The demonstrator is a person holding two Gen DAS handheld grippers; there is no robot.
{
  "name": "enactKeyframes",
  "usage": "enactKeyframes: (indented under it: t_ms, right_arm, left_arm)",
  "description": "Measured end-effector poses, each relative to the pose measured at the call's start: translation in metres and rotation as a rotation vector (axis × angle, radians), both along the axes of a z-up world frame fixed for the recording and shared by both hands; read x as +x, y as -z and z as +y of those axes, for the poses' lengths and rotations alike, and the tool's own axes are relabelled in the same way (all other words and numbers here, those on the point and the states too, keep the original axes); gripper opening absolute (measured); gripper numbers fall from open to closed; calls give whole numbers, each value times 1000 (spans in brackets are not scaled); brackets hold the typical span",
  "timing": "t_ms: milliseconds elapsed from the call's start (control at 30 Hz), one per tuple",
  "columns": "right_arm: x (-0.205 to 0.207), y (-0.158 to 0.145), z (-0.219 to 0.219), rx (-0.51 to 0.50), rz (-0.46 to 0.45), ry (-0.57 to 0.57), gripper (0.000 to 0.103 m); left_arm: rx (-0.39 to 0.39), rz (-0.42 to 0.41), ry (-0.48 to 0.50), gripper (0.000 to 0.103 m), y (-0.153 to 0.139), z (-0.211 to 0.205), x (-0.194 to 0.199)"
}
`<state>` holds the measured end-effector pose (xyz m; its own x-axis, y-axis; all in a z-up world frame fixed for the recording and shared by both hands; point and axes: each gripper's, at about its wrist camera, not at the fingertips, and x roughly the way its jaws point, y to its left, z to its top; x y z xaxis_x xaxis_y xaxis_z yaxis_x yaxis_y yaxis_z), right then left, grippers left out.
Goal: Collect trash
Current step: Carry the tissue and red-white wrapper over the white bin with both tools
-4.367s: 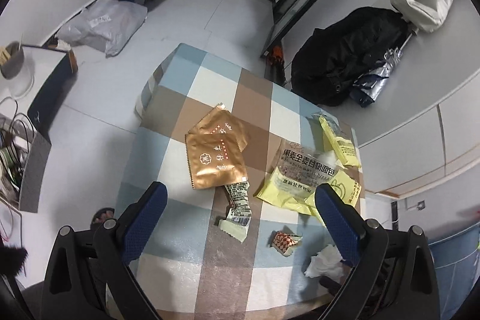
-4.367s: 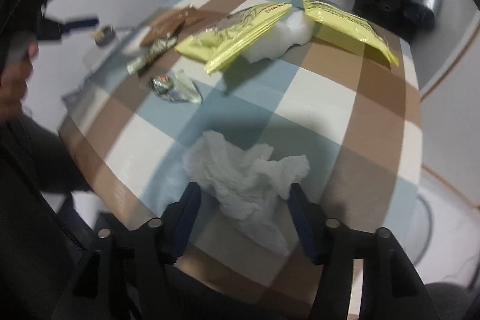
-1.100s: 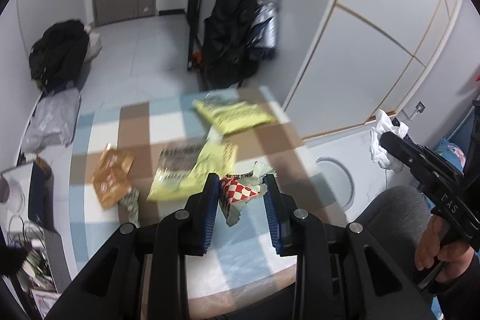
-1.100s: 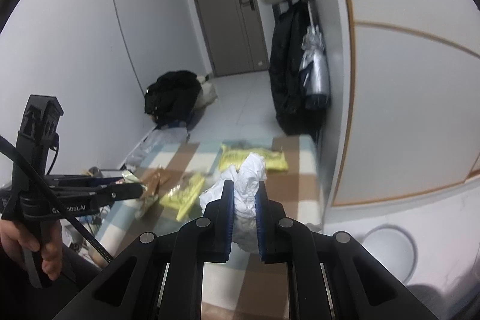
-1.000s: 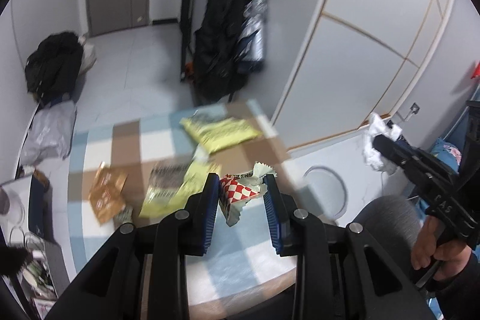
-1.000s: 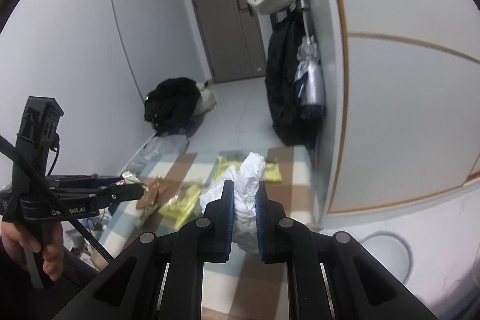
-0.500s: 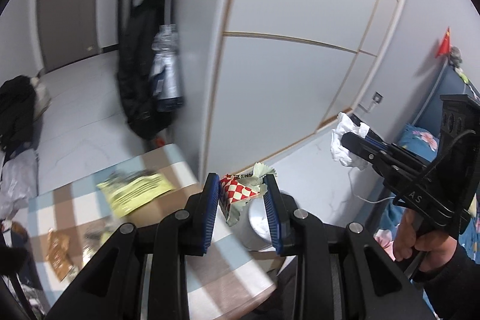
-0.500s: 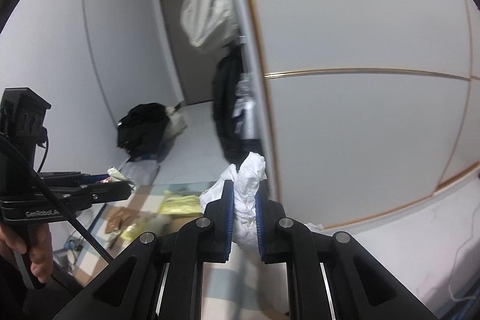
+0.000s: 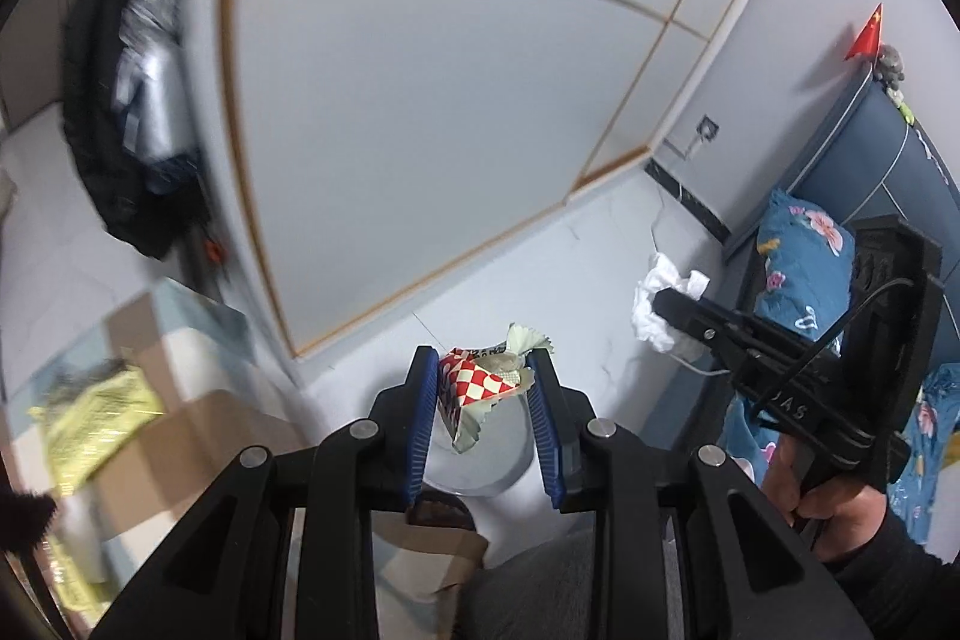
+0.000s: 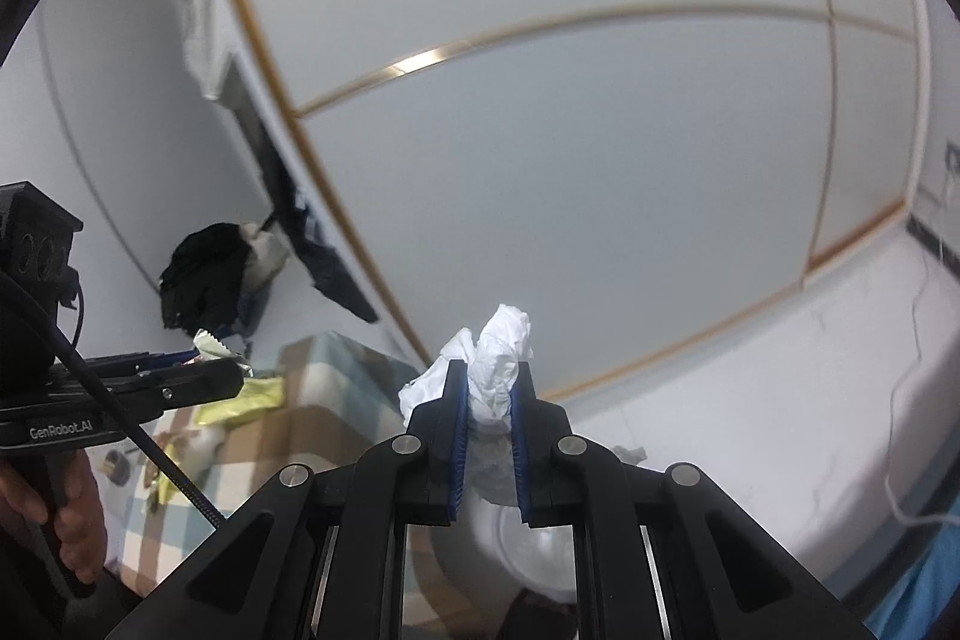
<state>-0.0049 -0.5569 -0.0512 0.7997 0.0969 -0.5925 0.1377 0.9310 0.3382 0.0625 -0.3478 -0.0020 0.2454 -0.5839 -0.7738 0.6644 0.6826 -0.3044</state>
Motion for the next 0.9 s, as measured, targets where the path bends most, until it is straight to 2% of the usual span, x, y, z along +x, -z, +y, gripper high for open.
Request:
enactKeyframes:
  t_ms: [333, 567, 733, 900]
  right_arm:
    - [14, 103, -49, 139, 198, 66, 12]
    - [31, 180, -62, 263, 344, 86, 12]
    - [45, 228, -66, 368, 421, 87, 13]
    - [59, 258, -55, 404, 467, 75, 15]
  left_arm:
    - [123, 177, 50, 25, 85, -56, 19]
    - [205, 330, 57, 25, 150, -83, 38]
    - [254, 413, 44, 25, 180, -94, 48]
    - [278, 480, 29, 25, 201, -103, 59]
